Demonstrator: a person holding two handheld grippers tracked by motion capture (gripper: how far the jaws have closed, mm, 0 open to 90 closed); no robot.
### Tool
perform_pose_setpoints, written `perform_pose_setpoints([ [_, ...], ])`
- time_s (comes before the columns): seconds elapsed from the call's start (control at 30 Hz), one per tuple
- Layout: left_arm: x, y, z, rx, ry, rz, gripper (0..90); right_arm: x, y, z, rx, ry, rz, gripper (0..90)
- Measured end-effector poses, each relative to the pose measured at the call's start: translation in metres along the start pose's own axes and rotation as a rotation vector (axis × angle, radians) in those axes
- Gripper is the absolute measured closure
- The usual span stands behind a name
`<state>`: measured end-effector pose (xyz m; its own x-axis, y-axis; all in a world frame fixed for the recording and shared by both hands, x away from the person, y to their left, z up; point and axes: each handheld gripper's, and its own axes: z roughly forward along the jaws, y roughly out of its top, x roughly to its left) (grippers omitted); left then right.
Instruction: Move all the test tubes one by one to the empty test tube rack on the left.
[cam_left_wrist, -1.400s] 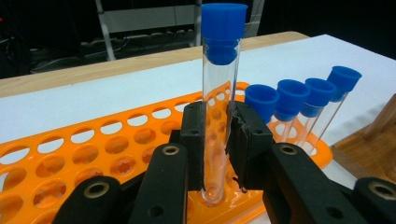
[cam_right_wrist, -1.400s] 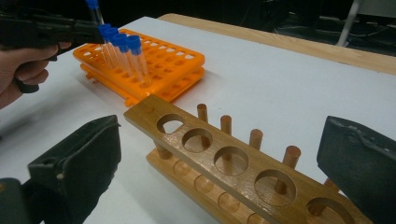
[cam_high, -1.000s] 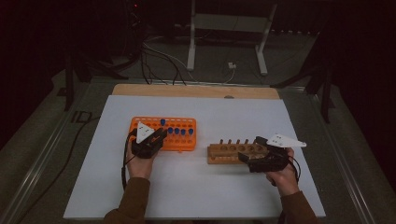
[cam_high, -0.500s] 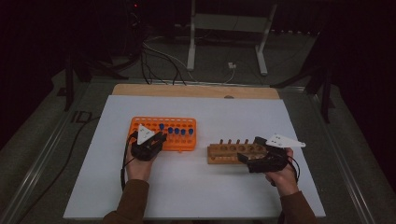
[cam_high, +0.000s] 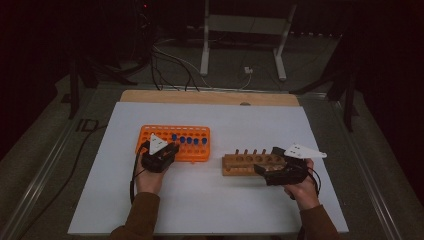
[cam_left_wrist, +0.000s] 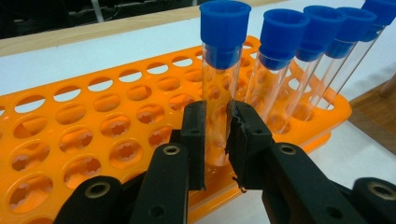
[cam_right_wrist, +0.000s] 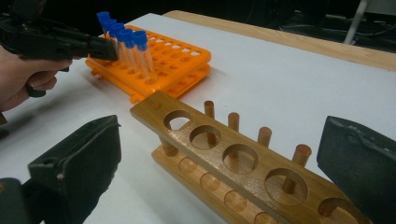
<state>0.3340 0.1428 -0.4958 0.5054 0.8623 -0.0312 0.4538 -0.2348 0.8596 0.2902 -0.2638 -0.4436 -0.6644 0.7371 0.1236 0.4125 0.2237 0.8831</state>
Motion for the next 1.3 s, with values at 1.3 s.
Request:
perform_pose_setpoints([
  [1.3,0.001,-0.001,-0.01,0.013,-0.031,-0.022,57.0,-0.001,-0.006,-0.007,-0.044,-0.005,0.009,0.3],
])
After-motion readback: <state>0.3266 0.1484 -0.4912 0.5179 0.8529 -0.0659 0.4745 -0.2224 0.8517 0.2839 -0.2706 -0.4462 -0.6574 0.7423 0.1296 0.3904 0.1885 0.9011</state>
